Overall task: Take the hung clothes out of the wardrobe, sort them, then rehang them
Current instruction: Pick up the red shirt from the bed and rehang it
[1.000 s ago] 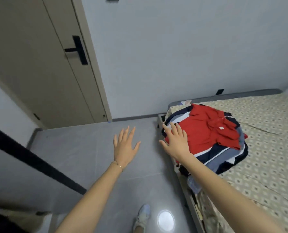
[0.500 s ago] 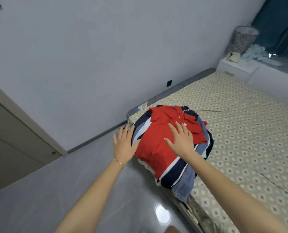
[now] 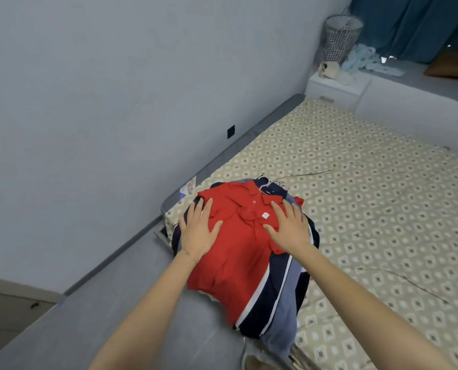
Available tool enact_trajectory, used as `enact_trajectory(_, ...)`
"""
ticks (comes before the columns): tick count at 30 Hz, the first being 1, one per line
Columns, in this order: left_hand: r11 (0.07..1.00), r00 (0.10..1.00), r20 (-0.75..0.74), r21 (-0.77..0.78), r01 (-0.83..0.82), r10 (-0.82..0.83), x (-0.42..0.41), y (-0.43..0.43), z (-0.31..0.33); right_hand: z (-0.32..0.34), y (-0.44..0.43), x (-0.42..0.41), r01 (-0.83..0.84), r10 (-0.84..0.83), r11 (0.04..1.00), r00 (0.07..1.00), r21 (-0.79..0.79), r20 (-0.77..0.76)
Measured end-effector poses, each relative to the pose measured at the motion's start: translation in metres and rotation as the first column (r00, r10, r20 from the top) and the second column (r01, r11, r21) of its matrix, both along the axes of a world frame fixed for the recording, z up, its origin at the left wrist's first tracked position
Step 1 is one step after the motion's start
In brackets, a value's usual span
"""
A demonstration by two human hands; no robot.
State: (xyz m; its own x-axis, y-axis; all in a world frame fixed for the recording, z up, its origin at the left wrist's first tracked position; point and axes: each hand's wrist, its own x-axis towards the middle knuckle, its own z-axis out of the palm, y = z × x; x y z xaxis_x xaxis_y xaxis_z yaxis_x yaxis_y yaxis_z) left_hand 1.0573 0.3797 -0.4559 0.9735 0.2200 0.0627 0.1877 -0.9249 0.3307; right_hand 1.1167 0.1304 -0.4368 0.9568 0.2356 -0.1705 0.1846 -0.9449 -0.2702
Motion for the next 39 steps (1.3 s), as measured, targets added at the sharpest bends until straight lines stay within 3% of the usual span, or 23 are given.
enact_trajectory(16, 0.995, 0.976, -0.202, -0.076, 0.067, -0.081, 0.164, -0.024, -0.072, -0.072, -0.019, 0.128, 0.064, -0.076, 0.996, 0.967, -0.057, -0.241)
enact_trajectory(23, 0.987, 0.920, -0.358, -0.084, 0.137, -0.158, 0.246, -0.012, -0.134, -0.135, -0.010, 0.173, 0.184, -0.195, 0.981, 0.926, -0.066, -0.322)
enact_trajectory(29, 0.981, 0.863, -0.467, -0.106, 0.162, -0.193, 0.310, -0.006, -0.200, -0.205, -0.009, 0.212, 0.332, -0.314, 0.943, 0.838, -0.040, -0.446)
enact_trajectory(35, 0.971, 0.852, -0.466, -0.114, 0.212, -0.241, 0.351, 0.002, -0.261, -0.262, -0.004, 0.241, 0.428, -0.385, 0.904, 0.788, -0.023, -0.480)
enact_trajectory(39, 0.975, 0.882, -0.422, -0.153, 0.160, -0.211, 0.356, 0.004, -0.282, -0.278, 0.000, 0.245, 0.484, -0.441, 0.875, 0.786, -0.012, -0.432)
